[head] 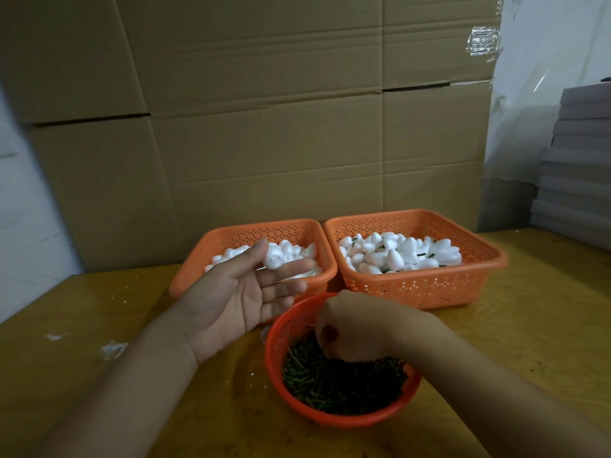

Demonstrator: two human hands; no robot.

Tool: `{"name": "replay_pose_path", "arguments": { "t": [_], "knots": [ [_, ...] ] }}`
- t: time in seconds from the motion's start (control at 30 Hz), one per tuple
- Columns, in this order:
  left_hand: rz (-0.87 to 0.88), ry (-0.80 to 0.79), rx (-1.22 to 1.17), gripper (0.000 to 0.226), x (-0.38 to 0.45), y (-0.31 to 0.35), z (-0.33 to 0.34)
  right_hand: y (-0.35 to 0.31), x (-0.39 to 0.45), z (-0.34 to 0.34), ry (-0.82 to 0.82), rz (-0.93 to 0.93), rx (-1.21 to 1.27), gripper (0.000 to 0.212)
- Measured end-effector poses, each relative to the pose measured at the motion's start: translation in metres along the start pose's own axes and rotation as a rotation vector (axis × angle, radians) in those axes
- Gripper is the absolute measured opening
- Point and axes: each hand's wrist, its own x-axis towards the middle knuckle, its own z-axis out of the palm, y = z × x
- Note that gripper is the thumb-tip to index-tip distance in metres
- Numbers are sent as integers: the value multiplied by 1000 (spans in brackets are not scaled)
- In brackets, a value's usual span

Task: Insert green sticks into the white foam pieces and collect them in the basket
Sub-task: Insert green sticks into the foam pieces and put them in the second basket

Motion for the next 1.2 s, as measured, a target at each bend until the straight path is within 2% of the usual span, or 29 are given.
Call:
{"name": "replay_pose_path", "arguments": {
  "t": [0.13, 0.3, 0.53, 0.6, 0.73, 0.93, 1.2],
  "knots": [
    [39, 94, -19, 29, 2, -3, -1, 1, -1, -3, -4, 0, 18, 13],
    [85, 125, -50, 14, 2, -4, -5, 9, -2, -13, 85, 37, 118, 14],
    [110, 133, -28, 20, 2, -3, -8, 7, -6, -16, -93, 67, 427, 12],
    [114, 145, -24, 19, 2, -2, -7, 7, -7, -16, -87, 58, 498, 10],
    [121, 158, -23, 19, 1, 0, -6, 7, -9, -20, -9, -20, 734, 16],
    [124, 158, -39, 22, 1, 1, -8, 4, -13, -31, -25, -209, 1079, 18],
    [113, 151, -26, 19, 1, 1, -8, 2, -15, -33, 25, -279, 1108, 12]
  ]
}}
